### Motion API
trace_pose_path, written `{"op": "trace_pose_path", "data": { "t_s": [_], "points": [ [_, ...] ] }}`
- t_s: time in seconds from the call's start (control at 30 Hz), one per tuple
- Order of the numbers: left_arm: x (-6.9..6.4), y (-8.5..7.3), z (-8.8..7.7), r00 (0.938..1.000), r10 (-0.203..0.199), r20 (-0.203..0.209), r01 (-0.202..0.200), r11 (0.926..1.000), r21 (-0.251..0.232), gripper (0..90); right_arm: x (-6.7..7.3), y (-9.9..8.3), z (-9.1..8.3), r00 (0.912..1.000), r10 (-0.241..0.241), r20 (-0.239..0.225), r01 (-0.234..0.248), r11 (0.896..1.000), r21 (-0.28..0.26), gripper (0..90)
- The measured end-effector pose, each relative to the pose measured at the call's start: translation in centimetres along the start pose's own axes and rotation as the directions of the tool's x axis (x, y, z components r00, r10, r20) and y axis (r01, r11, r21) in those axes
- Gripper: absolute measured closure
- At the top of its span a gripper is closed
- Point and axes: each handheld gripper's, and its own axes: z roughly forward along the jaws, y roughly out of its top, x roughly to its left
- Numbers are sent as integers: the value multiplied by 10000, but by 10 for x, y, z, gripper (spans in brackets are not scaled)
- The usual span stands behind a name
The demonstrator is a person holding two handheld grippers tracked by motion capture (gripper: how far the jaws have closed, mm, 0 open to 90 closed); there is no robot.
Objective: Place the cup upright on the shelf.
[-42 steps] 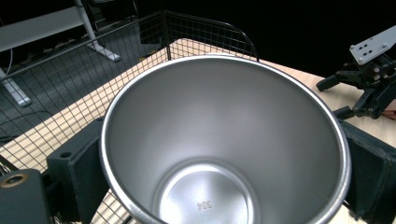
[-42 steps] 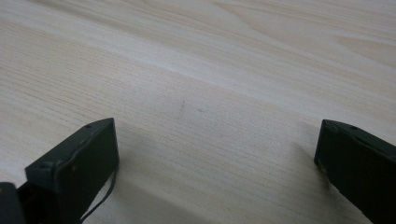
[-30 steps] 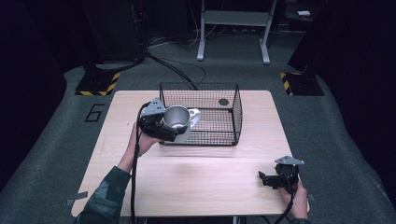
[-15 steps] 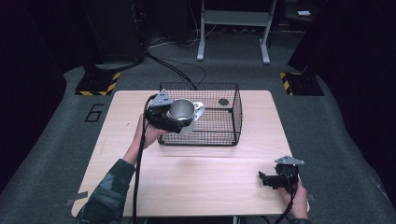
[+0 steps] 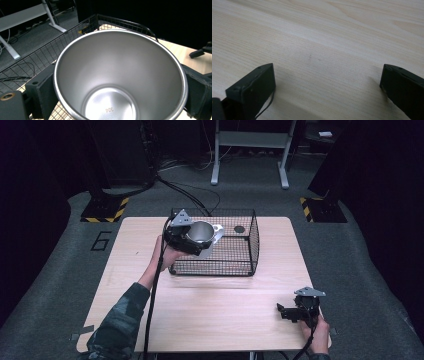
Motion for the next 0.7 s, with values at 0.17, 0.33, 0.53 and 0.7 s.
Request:
{"op": "trace_pose_path", "data": {
  "t_s": [0.17, 0.33, 0.53, 0.7],
  "points": [
    [6, 0, 9, 9999, -125, -47, 125, 9999, 105, 67, 2, -1, 0, 9996, 156, 247, -154, 9998, -92, 0],
    [14, 1, 17, 9994, -303, -147, 305, 9994, 156, 67, 3, 0, 0, 9996, 181, 227, -180, 9998, -10, 0],
    [20, -2, 28, 9993, -349, -115, 353, 9987, 362, 67, 3, 0, 1, 9997, 166, 200, -166, 9999, -27, 0],
    [23, -4, 36, 9994, -353, -74, 356, 9983, 467, 67, 2, 0, 1, 9998, 93, 190, -93, 9999, -49, 0]
  ]
}}
